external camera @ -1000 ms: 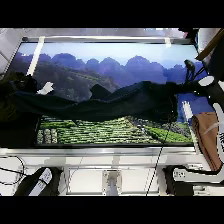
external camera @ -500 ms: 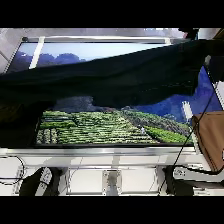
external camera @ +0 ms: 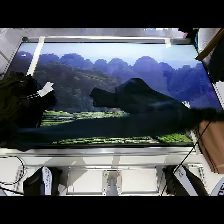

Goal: Fold the clothes and pants, and hang the long-sleeved shirts on hangers.

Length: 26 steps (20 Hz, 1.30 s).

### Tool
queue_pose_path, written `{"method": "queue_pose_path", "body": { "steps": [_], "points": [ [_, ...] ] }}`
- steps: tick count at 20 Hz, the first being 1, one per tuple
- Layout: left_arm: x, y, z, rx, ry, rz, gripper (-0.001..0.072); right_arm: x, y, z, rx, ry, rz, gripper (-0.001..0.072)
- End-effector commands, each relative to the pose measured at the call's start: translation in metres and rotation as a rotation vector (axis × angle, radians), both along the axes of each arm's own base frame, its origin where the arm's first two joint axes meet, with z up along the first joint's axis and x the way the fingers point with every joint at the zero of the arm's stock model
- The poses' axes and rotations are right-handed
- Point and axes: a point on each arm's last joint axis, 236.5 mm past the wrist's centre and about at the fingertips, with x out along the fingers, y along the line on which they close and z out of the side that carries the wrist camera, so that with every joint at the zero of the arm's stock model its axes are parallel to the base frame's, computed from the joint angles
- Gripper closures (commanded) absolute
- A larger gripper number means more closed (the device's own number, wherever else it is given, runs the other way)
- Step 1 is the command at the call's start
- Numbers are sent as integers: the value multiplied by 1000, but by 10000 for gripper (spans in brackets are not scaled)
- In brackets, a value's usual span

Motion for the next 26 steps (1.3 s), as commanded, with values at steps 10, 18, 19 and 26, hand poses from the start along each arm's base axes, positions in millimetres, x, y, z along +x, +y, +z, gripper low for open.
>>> {"method": "queue_pose_path", "body": {
  "steps": [10,18,19,26],
  "points": [
    [5,7,-42,23,-9,-6,699,-141,-73,-68,-125,305,-321,663],
    [40,5,4,0,-133,-40,20,-132,-82,-38,-97,263,-488,152],
    [69,-6,42,-5,-270,-106,20,-112,-94,-14,-114,166,-524,152],
    [215,-196,45,-383,-283,-729,148,57,-54,137,-21,-504,-342,152]
  ]
}}
